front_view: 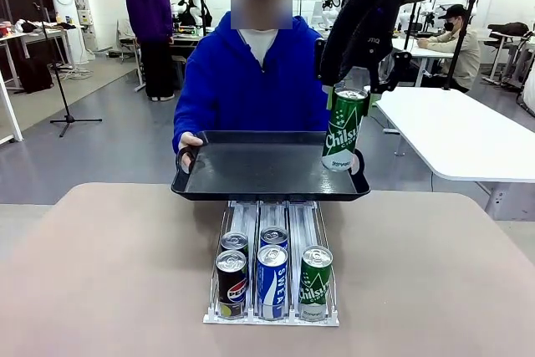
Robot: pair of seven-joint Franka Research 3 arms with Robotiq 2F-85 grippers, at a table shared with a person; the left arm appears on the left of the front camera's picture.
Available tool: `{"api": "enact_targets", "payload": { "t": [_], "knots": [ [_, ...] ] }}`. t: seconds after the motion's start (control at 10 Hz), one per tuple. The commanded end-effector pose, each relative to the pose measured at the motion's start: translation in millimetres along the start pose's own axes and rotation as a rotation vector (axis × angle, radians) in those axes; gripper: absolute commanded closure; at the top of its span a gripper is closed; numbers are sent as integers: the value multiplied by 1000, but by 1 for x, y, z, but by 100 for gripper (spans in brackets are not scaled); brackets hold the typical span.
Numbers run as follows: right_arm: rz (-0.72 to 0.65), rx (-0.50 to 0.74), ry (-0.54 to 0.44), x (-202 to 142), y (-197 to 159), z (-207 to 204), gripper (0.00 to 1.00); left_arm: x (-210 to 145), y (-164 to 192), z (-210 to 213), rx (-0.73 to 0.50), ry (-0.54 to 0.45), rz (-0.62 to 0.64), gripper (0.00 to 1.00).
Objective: Retrieve and hand over the desired beverage to the person.
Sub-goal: Place the picked can on the Handle tray extended by the person.
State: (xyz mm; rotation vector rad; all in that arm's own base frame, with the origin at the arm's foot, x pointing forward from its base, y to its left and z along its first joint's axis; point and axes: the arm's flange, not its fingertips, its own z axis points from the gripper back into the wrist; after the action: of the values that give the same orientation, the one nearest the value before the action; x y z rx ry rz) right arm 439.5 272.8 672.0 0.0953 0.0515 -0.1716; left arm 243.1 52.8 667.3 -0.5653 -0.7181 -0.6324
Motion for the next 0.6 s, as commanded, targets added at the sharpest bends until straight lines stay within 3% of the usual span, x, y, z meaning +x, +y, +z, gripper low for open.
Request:
{"api": "enact_targets", "payload": {
  "t": [0.0,0.2,0.5],
  "knots": [
    [6,25,56,38,9,4,42,0,1,1,-14,-4,-16,0],
    [21,33,60,73,16,1,42,0,1,1,-14,-4,-16,0],
    [26,18,23,97,30,-15,42,0,1,1,-14,-4,-16,0]
  ]
}}
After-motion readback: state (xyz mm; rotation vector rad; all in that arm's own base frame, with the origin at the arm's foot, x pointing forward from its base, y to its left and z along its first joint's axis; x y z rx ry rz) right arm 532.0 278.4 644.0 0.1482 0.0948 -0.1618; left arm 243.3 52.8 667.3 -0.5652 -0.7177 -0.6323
